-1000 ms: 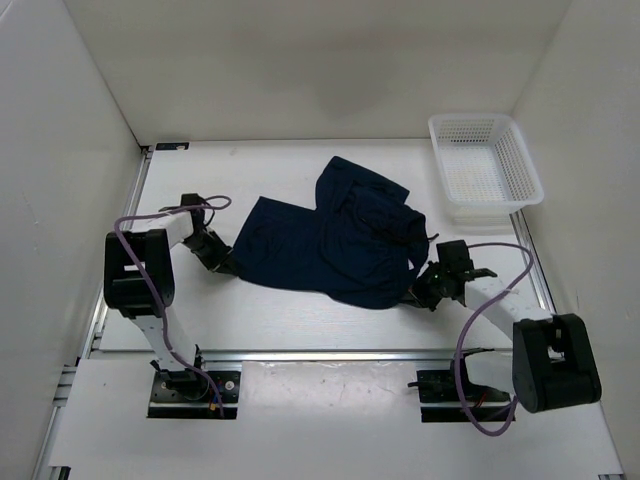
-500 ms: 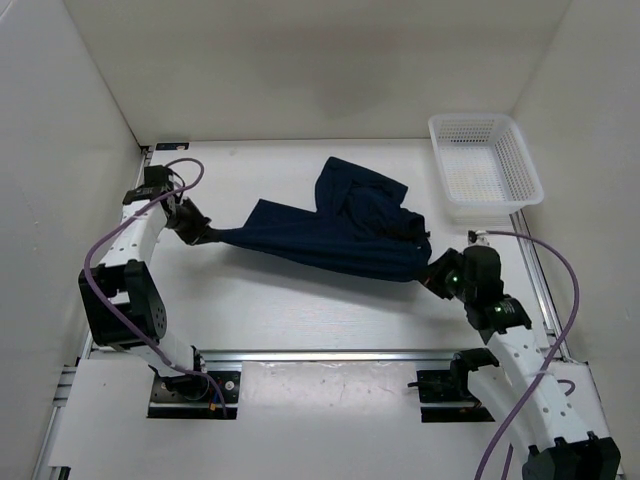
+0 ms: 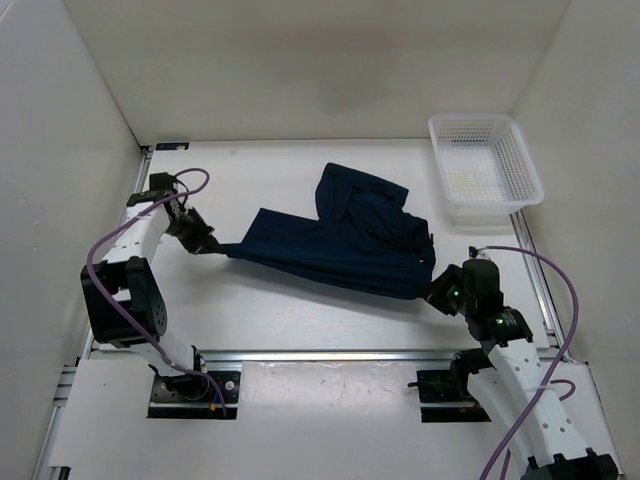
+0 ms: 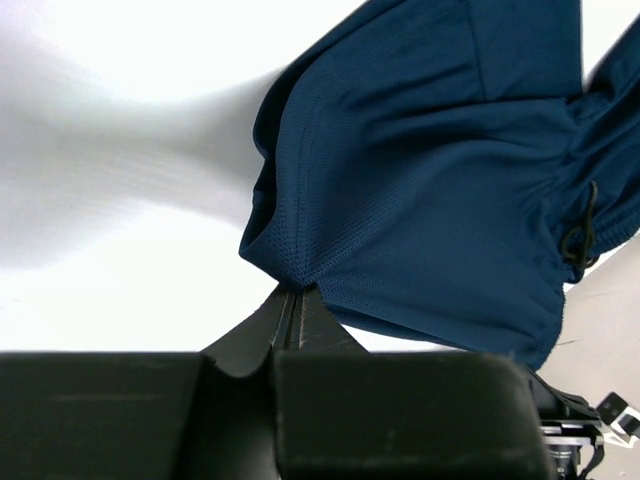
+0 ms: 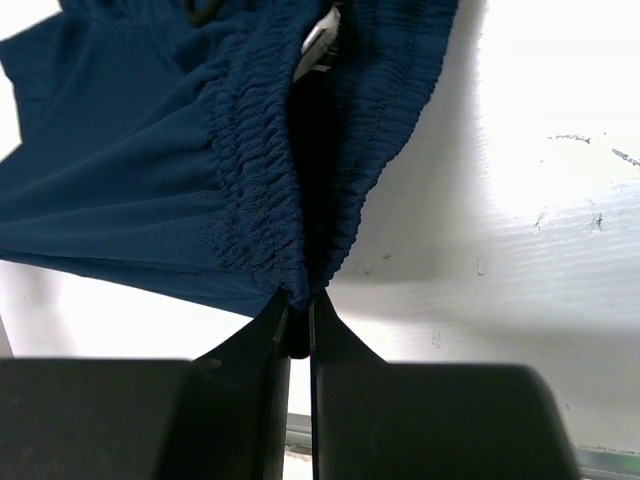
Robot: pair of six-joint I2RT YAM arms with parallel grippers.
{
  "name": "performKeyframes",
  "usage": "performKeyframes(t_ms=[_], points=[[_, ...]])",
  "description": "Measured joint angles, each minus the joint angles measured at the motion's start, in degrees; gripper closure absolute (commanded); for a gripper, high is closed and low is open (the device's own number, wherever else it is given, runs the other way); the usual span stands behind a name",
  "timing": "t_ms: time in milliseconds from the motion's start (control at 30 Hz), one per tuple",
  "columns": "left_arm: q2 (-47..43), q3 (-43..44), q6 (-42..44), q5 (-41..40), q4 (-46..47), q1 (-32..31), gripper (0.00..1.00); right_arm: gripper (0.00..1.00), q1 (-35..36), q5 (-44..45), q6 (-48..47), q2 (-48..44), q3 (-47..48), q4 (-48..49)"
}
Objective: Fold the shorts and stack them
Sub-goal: Flatten the shorts out
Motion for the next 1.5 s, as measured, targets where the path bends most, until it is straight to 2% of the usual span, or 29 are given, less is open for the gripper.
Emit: performKeyframes(t_ms=[33, 100, 133, 233, 300, 333, 400, 500, 600, 633, 700, 767, 833, 867, 1033, 1300, 1433, 1500], points=[[-0.2, -0.6, 0.0, 0.0, -0.1, 0.0, 0.90, 1.00, 0.0, 0.0, 0.0, -0.8, 0.0, -0.4], [-0.6, -1.9, 0.1, 0.0, -0.1, 0.0, 0.90, 0.92, 0.0, 0.2, 0.0, -2.1, -0.3, -0.8], [-0.8, -2.4, 0.2, 0.0, -0.2, 0.0, 0.90, 0.76, 0.0, 0.3, 0.0, -2.5, -0.4, -1.3], [-1.7, -4.1, 0.3, -0.1, -0.2, -0.2, 0.90, 0.55, 0.0, 0.7, 0.5, -2.4, -0.6, -2.5], [-2.7, -5.0, 0.5, -0.3, -0.1, -0.2, 0.90, 0.56, -0.1, 1.3, 0.7, -2.1, -0.7, -3.3], [-3.2, -5.3, 0.5, -0.4, 0.0, -0.3, 0.90, 0.64, -0.1, 1.5, 0.7, -1.8, -0.7, -3.7], [-4.4, -6.0, 0.6, -0.5, 0.2, -0.5, 0.90, 0.72, -0.1, 1.8, 0.9, -1.2, -0.7, -4.4], [-5.7, -6.7, 0.6, -0.5, 0.3, -0.7, 0.90, 0.72, -0.1, 2.2, 1.7, 1.1, 0.2, -6.6], [-6.4, -6.8, 0.7, -0.5, 0.3, -0.7, 0.90, 0.60, -0.1, 2.1, 1.9, 4.7, 2.6, -8.3], [-6.4, -6.8, 0.7, -0.5, 0.4, -0.7, 0.90, 0.49, -0.1, 1.8, 1.8, 5.9, 3.5, -8.3], [-6.4, -6.9, 0.7, -0.5, 0.4, -0.7, 0.90, 0.37, 0.0, 0.5, 1.5, 8.4, 5.0, -8.2], [-6.4, -7.1, 0.6, -0.5, 0.5, -0.7, 0.90, 0.32, 0.0, -1.0, 0.3, 12.2, 6.8, -8.2], [-6.5, -7.4, 0.7, -0.5, 0.6, -0.7, 0.90, 0.35, 0.0, -2.2, -1.2, 17.2, 8.5, -7.1], [-6.5, -7.5, 0.7, -0.5, 0.6, -0.7, 0.90, 0.41, 0.0, -3.0, -2.0, 20.2, 9.1, -6.3], [-6.5, -7.8, 0.7, -0.5, 0.7, -0.7, 0.90, 0.56, 0.0, -7.4, -5.6, 30.1, 9.5, -1.9], [-6.6, -7.8, 0.6, -0.5, 0.7, -0.7, 0.90, 0.64, 2.6, -11.8, -7.6, 36.1, 9.7, 2.6], [-6.6, -7.8, 0.6, -0.5, 0.7, -0.7, 0.90, 1.00, 4.8, -12.9, -8.8, 39.9, 11.1, 3.7], [-6.3, -7.3, 0.6, -0.4, 0.5, -0.7, 0.90, 1.00, 5.7, -12.7, -9.2, 43.1, 14.5, 3.0]])
